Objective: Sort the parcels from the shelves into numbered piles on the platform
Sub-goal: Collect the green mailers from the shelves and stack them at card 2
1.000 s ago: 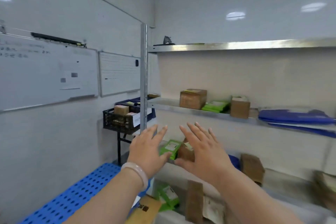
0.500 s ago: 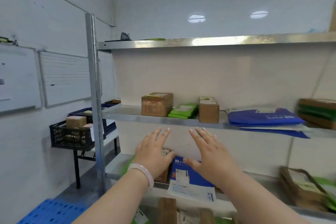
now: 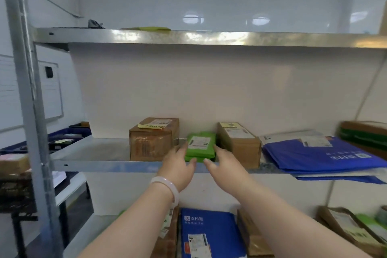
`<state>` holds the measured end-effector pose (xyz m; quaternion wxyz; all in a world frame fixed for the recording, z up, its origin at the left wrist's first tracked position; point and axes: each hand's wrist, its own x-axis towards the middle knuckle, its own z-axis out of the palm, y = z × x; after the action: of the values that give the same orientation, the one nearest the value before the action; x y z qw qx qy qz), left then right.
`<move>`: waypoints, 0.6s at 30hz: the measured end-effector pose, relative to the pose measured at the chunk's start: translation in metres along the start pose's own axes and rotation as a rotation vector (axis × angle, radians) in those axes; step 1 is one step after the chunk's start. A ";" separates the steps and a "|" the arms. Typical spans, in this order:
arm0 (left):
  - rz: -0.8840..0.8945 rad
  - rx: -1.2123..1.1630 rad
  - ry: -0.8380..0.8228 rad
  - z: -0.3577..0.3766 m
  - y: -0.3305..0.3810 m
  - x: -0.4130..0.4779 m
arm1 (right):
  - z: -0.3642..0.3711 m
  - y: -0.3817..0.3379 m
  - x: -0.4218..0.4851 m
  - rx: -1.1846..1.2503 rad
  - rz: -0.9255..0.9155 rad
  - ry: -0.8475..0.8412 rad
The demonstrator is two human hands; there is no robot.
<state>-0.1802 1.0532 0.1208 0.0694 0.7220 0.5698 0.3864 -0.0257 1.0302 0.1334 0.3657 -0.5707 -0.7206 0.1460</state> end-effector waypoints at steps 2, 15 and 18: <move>0.004 0.007 -0.023 0.010 -0.006 0.019 | 0.007 0.003 0.022 0.094 0.051 0.006; -0.171 0.323 -0.206 0.037 0.001 0.077 | 0.026 0.020 0.096 0.184 0.284 -0.053; -0.214 0.332 -0.173 0.038 0.004 0.077 | 0.024 0.023 0.096 0.254 0.309 -0.081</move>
<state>-0.1488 1.1324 0.1335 0.0386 0.6893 0.6910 0.2142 -0.0336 1.1316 0.1372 0.3786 -0.6173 -0.6146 0.3129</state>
